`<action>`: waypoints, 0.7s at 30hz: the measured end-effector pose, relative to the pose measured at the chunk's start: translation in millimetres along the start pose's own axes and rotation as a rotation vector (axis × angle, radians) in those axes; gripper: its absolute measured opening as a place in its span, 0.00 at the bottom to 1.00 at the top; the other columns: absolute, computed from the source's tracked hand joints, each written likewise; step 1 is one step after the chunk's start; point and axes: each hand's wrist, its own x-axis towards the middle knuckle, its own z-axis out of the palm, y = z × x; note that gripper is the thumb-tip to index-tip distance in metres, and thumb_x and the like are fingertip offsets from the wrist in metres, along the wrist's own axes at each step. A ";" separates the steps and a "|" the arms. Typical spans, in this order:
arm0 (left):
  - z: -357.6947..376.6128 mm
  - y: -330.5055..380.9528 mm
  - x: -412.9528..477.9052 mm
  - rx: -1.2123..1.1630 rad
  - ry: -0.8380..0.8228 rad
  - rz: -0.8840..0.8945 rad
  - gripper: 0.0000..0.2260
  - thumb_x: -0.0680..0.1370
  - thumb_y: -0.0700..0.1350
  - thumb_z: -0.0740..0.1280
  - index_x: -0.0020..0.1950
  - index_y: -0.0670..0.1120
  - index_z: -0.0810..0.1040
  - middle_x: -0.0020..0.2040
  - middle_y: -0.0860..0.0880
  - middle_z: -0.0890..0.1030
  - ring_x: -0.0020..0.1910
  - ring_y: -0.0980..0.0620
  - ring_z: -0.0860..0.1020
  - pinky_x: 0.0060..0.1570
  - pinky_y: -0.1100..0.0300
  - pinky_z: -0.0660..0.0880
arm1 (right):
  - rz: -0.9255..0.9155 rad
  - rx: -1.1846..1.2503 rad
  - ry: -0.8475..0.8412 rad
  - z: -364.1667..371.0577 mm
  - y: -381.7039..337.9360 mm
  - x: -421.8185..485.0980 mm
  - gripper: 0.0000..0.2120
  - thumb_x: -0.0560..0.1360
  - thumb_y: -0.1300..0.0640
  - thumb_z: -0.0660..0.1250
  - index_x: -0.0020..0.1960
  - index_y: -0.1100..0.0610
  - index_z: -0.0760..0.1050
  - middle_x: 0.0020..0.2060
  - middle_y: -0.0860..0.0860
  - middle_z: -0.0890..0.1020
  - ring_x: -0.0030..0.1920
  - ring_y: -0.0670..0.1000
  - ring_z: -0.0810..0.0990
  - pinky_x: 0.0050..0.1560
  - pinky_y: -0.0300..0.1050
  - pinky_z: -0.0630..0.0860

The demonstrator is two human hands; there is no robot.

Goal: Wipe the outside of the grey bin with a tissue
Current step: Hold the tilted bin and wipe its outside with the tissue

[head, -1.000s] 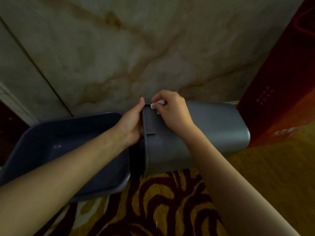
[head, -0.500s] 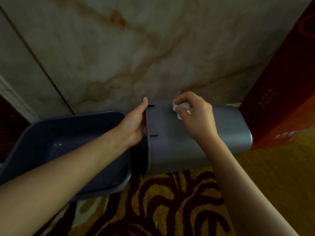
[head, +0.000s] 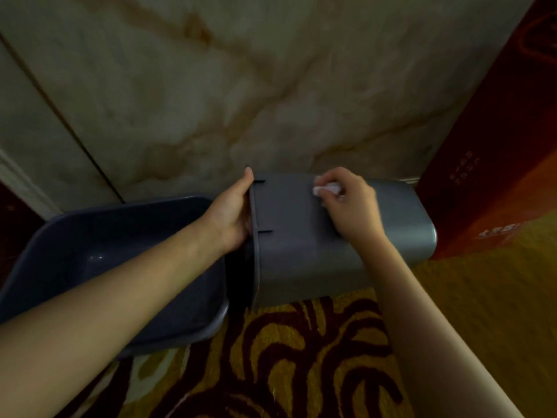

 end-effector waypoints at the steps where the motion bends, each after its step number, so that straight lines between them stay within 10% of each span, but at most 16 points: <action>1: -0.1 0.8 0.8 0.001 0.005 -0.005 0.19 0.79 0.58 0.56 0.46 0.46 0.80 0.35 0.48 0.87 0.34 0.51 0.85 0.26 0.58 0.80 | 0.057 -0.024 0.036 -9.8 12.7 0.0 0.02 0.71 0.60 0.69 0.43 0.57 0.78 0.43 0.54 0.84 0.47 0.56 0.79 0.46 0.47 0.74; 7: 1.9 1.4 4.4 -0.005 0.037 -0.004 0.19 0.78 0.59 0.57 0.46 0.47 0.80 0.34 0.48 0.86 0.33 0.51 0.85 0.26 0.58 0.79 | 0.202 0.049 0.191 -36.5 29.5 -14.6 0.07 0.72 0.63 0.69 0.40 0.52 0.76 0.38 0.49 0.80 0.41 0.47 0.79 0.34 0.25 0.67; 12: 4.1 3.3 8.0 0.014 0.052 0.003 0.21 0.78 0.60 0.56 0.47 0.45 0.80 0.35 0.47 0.86 0.33 0.51 0.85 0.30 0.59 0.81 | -0.050 0.207 0.097 2.9 -31.6 -59.3 0.06 0.72 0.63 0.70 0.46 0.53 0.78 0.45 0.51 0.81 0.43 0.34 0.76 0.40 0.22 0.69; 16: 2.9 2.4 11.5 -0.028 0.008 0.005 0.24 0.79 0.59 0.54 0.45 0.42 0.79 0.33 0.46 0.86 0.32 0.52 0.84 0.29 0.62 0.80 | -0.283 0.049 -0.027 34.8 -55.6 -75.8 0.05 0.74 0.65 0.66 0.48 0.56 0.76 0.47 0.51 0.79 0.49 0.49 0.73 0.49 0.35 0.67; 21: 2.9 3.1 16.4 0.004 0.062 0.026 0.20 0.79 0.58 0.55 0.43 0.45 0.79 0.30 0.48 0.85 0.29 0.52 0.84 0.21 0.61 0.77 | -0.159 -0.082 0.128 13.5 -10.4 -56.5 0.03 0.75 0.65 0.65 0.47 0.60 0.77 0.45 0.55 0.80 0.48 0.55 0.74 0.47 0.38 0.63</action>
